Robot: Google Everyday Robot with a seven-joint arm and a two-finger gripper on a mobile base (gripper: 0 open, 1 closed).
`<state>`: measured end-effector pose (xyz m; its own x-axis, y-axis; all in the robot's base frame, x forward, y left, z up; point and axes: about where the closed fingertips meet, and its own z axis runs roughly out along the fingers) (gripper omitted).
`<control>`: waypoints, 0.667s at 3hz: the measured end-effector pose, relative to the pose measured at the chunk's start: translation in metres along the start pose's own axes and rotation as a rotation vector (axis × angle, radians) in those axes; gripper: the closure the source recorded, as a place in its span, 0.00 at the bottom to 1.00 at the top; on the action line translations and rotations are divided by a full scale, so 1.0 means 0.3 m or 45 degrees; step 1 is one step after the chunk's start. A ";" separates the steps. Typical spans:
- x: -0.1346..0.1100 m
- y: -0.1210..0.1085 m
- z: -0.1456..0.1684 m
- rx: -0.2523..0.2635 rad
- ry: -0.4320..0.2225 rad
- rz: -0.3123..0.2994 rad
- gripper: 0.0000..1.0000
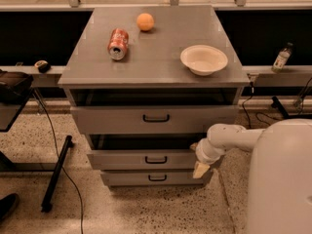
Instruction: Open middle drawer
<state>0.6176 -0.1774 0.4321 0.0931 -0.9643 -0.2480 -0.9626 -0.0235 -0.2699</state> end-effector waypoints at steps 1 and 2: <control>-0.054 0.072 0.008 -0.060 -0.009 -0.055 0.26; -0.094 0.159 0.002 -0.116 -0.027 -0.082 0.28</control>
Offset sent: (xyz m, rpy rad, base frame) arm -0.0800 0.0369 -0.0066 0.0001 0.1123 0.1272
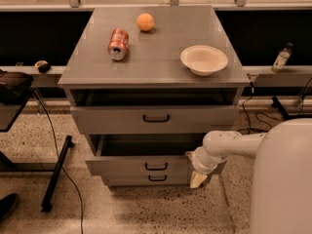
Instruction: Open middle drawer
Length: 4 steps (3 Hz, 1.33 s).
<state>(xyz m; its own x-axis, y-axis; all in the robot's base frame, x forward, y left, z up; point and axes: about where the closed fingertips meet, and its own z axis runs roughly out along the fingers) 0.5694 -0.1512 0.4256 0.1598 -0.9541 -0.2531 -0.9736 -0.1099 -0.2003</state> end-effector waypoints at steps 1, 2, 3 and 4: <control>-0.029 0.060 -0.032 -0.019 0.018 -0.015 0.31; -0.029 0.060 -0.032 -0.019 0.018 -0.015 0.31; -0.053 0.160 -0.073 -0.053 0.009 0.007 0.32; -0.075 0.288 -0.114 -0.095 -0.015 0.057 0.32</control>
Offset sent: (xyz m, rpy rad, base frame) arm -0.0997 0.0186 0.0476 -0.0476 0.0529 0.0501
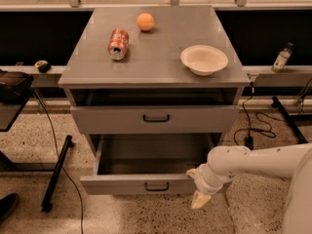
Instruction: Open middle drawer
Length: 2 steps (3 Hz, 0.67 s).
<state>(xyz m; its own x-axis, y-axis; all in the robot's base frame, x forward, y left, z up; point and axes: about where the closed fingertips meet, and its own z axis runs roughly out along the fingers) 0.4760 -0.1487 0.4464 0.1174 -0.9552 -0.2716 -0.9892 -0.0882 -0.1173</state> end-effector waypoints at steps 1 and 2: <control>-0.010 0.092 -0.024 -0.028 -0.009 0.040 0.33; -0.017 0.129 -0.064 -0.007 -0.012 0.055 0.34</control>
Offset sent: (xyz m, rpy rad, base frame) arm -0.0531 -0.0077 0.0307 0.0181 -0.0035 -0.0605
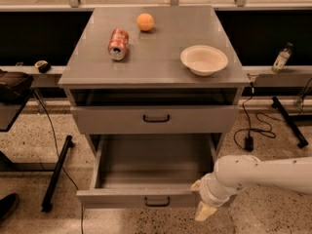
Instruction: Open middle drawer
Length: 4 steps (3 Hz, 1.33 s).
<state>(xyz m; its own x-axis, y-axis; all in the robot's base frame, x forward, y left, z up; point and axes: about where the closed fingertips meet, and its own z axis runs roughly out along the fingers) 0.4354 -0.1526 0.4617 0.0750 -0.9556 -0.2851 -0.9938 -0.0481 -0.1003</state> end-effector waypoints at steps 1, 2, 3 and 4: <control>-0.023 -0.054 -0.055 0.101 -0.020 -0.022 0.47; -0.047 -0.176 -0.060 0.175 -0.034 -0.061 0.66; -0.027 -0.302 -0.017 0.211 -0.014 -0.034 0.88; 0.064 -0.382 0.102 0.218 0.014 0.061 1.00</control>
Offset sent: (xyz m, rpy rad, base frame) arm 0.1042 0.0223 0.0391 0.0521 -0.2352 0.0208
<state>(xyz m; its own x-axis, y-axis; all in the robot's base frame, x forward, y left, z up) 0.5534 -0.1566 0.4386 0.0260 -0.9587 -0.2833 -0.9677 0.0470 -0.2478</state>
